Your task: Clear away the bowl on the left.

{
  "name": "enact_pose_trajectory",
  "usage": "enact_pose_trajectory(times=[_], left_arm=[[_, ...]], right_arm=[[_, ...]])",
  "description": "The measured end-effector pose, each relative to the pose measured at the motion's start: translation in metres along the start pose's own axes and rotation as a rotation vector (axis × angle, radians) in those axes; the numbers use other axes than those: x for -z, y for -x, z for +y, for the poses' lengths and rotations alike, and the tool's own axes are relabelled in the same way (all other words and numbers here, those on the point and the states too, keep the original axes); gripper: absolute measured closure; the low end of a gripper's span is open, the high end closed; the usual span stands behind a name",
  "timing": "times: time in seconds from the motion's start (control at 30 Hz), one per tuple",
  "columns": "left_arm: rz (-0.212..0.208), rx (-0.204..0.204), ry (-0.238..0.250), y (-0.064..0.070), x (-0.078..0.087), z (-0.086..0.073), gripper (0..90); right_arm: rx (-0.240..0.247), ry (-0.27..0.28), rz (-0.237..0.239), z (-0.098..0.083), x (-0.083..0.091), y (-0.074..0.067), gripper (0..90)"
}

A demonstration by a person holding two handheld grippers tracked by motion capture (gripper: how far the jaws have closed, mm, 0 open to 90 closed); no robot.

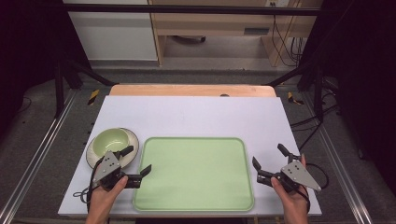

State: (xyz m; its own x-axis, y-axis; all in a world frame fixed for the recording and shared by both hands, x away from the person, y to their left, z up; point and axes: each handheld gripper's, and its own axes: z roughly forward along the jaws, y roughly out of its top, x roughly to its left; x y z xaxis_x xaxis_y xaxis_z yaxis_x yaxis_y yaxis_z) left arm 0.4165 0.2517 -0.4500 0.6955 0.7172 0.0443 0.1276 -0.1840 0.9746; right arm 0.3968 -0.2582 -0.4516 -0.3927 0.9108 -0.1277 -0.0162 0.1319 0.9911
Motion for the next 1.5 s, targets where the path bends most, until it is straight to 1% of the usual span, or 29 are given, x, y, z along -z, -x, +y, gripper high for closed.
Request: enact_pose_trajectory(times=[0.1,0.17,0.3,0.37,0.4,0.43,0.47,0.5,0.53,0.57,0.6,0.63,0.77,0.8,0.87,0.9,0.97,1.07,1.1,1.17,1.23,1.27,1.3,1.33,1.37,1.4,1.43,1.47,1.5], left_arm=[[0.002,0.009,-0.001,-0.001,0.000,0.000,3.7],[0.049,-0.015,-0.019,-0.003,0.000,0.001,4.5],[0.056,-0.005,-0.006,-0.006,0.004,0.003,4.9],[0.063,-0.014,-0.003,-0.007,0.007,0.005,4.5],[0.096,-0.049,-0.016,-0.009,0.008,0.007,4.6],[0.096,-0.049,-0.016,-0.009,0.008,0.007,5.0],[0.107,-0.037,-0.009,-0.011,0.008,0.007,5.0],[0.107,-0.037,-0.009,-0.011,0.008,0.007,4.9],[0.120,-0.032,-0.014,-0.012,0.010,0.008,4.9],[0.120,-0.032,-0.014,-0.012,0.010,0.008,4.9],[0.130,-0.033,-0.017,-0.012,0.013,0.009,4.9],[0.140,-0.030,-0.018,-0.012,0.016,0.011,4.8],[0.141,-0.018,-0.019,-0.011,0.023,0.014,4.5],[0.142,-0.009,-0.023,-0.011,0.027,0.017,4.2],[0.147,-0.001,-0.020,-0.011,0.028,0.018,4.3],[0.157,0.017,-0.016,-0.012,0.028,0.019,4.4],[0.166,0.015,-0.019,-0.012,0.027,0.020,4.4],[0.172,0.016,-0.018,-0.014,0.026,0.022,4.4],[0.178,0.017,-0.022,-0.015,0.026,0.026,4.4],[0.181,0.016,-0.027,-0.016,0.026,0.027,4.3],[0.190,-0.006,-0.055,-0.023,0.021,0.036,4.4],[0.192,-0.006,-0.060,-0.026,0.019,0.040,4.4],[0.192,-0.006,-0.060,-0.026,0.019,0.040,4.4],[0.202,-0.008,-0.064,-0.031,0.017,0.046,4.4],[0.210,-0.008,-0.060,-0.033,0.016,0.049,4.4],[0.227,0.006,-0.053,-0.041,0.014,0.058,4.8],[0.235,0.012,-0.055,-0.045,0.013,0.063,5.3],[0.235,0.012,-0.055,-0.045,0.013,0.063,5.3],[0.242,0.008,-0.065,-0.049,0.011,0.068,5.3]], right_arm=[[0.006,-0.008,0.001,-0.001,-0.001,0.000,3.2],[0.006,-0.028,-0.004,-0.002,-0.003,0.001,2.4],[0.005,-0.037,-0.011,-0.002,-0.004,0.000,2.3],[0.002,-0.037,-0.016,-0.002,-0.005,0.000,2.4],[-0.001,-0.035,-0.019,-0.002,-0.006,0.001,2.4],[-0.001,-0.035,-0.019,-0.002,-0.006,0.001,2.4],[-0.010,-0.044,-0.017,-0.004,-0.009,0.001,2.4],[-0.016,-0.050,-0.018,-0.005,-0.009,0.000,2.4],[-0.014,-0.053,-0.020,-0.006,-0.011,0.000,2.3],[-0.014,-0.053,-0.020,-0.006,-0.011,0.000,2.3],[-0.013,-0.056,-0.020,-0.006,-0.011,-0.001,2.2],[-0.023,-0.066,-0.025,-0.005,-0.012,-0.002,1.5],[-0.033,-0.068,-0.026,-0.004,-0.011,-0.004,1.5],[-0.033,-0.067,-0.024,-0.004,-0.009,-0.005,1.4],[-0.027,-0.067,-0.034,-0.004,-0.008,-0.005,1.4],[-0.029,-0.069,-0.044,-0.003,-0.007,-0.006,1.4],[-0.035,-0.067,-0.054,-0.003,-0.007,-0.005,1.6],[-0.037,-0.070,-0.053,-0.004,-0.009,-0.004,1.5],[-0.040,-0.070,-0.054,-0.004,-0.010,-0.004,1.6],[-0.041,-0.072,-0.054,-0.004,-0.011,-0.004,1.6],[-0.054,-0.074,-0.059,-0.004,-0.012,-0.005,1.8],[-0.057,-0.075,-0.057,-0.004,-0.012,-0.006,1.7],[-0.057,-0.075,-0.057,-0.004,-0.012,-0.006,1.7],[-0.053,-0.073,-0.053,-0.004,-0.012,-0.006,1.6],[-0.053,-0.073,-0.053,-0.004,-0.012,-0.006,1.6],[-0.055,-0.073,-0.046,-0.004,-0.011,-0.007,1.6],[-0.057,-0.072,-0.042,-0.004,-0.012,-0.007,1.6],[-0.057,-0.072,-0.042,-0.004,-0.012,-0.007,1.6],[-0.057,-0.073,-0.036,-0.004,-0.013,-0.008,1.7]])
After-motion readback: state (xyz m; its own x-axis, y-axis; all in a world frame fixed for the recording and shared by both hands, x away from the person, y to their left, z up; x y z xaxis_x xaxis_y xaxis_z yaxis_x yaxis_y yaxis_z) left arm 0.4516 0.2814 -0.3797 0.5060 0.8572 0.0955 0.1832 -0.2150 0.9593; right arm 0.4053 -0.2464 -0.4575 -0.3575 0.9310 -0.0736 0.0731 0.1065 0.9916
